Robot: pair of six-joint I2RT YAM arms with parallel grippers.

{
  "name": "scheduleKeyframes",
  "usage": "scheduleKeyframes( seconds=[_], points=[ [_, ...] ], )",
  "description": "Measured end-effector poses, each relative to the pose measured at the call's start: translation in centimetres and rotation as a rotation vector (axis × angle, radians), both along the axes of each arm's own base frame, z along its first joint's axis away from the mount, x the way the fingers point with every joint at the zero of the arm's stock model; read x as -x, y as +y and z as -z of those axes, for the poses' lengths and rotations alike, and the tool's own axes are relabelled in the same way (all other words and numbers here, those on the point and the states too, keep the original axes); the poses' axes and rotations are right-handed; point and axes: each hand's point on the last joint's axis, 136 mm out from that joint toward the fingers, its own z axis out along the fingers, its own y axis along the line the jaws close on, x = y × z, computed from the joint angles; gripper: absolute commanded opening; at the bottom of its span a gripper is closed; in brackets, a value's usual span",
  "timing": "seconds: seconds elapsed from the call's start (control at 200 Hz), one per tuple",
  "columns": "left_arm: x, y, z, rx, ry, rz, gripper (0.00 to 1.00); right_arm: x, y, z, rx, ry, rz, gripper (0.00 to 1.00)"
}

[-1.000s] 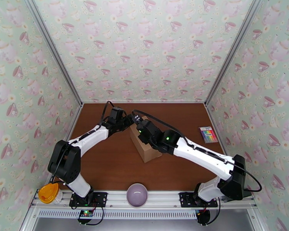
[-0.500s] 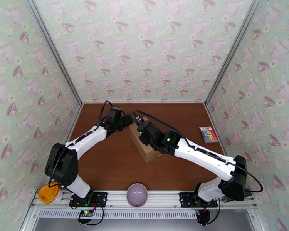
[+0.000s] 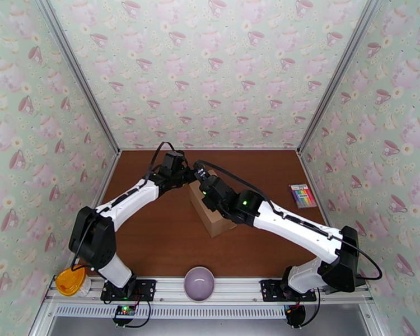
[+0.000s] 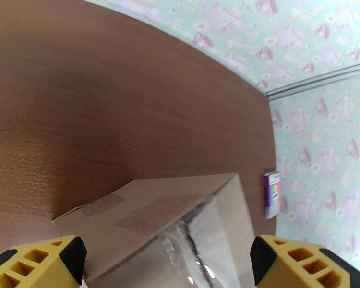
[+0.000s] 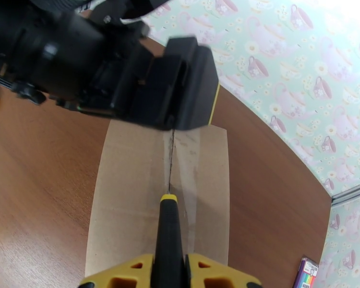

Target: Unpack the express box

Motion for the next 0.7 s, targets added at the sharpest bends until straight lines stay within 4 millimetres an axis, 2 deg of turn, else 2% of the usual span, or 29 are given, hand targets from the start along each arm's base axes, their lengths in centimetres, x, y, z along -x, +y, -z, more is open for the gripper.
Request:
scheduleKeyframes(
  seconds=[0.285, 0.701],
  points=[
    [0.1, -0.3, 2.5, -0.030, 0.050, 0.026, 0.96, 0.0, 0.0, 0.0, 0.002, 0.002, -0.001, 0.00],
    [-0.1, -0.6, 2.8, -0.033, 0.069, 0.026, 0.95, 0.1, -0.4, 0.2, 0.012, 0.007, 0.009, 0.00]
  ],
)
